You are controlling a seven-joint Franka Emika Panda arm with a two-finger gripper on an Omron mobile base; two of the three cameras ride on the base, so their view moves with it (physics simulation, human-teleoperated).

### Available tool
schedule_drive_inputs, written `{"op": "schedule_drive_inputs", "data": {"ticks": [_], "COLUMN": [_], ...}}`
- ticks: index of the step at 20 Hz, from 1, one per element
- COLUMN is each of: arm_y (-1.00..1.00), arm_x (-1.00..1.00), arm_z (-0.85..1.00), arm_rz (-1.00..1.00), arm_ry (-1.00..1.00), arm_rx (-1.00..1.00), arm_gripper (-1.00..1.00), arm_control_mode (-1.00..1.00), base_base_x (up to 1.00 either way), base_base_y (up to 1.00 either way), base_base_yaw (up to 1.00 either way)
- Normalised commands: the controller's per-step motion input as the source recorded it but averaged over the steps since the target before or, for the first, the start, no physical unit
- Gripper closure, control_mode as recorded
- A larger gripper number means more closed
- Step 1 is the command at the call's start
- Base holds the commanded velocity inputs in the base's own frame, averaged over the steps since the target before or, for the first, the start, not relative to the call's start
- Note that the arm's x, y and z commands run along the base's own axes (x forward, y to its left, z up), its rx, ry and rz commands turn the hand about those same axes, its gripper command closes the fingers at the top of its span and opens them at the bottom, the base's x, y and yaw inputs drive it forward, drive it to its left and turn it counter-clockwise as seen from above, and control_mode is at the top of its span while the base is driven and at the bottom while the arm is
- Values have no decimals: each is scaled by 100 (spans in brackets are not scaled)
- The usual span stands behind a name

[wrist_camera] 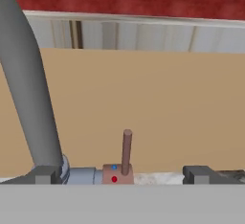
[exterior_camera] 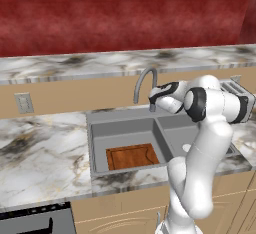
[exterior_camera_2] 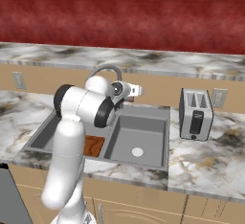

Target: Turn on the sink faucet with hot water and rinse the cutting board for ten seconds, then turn off the faucet. Push the cutting board to reach the water if necessary.

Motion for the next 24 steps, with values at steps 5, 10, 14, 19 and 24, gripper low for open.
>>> {"op": "schedule_drive_inputs", "data": {"ticks": [5, 10, 14, 19, 24], "arm_y": [-5, -1, 0, 0, 0], "arm_x": [4, 9, 16, 17, 11], "arm_z": [-4, -7, -8, -9, -18], "arm_rz": [0, 0, 0, 0, 0], "arm_ry": [0, 0, 0, 0, 0], "arm_rx": [0, 0, 0, 0, 0], "arm_gripper": [-100, -100, -100, -100, -100], "arm_control_mode": [-100, -100, -100, -100, -100], "base_base_x": [0, 0, 0, 0, 0], "base_base_y": [0, 0, 0, 0, 0], "base_base_yaw": [0, 0, 0, 0, 0]}}
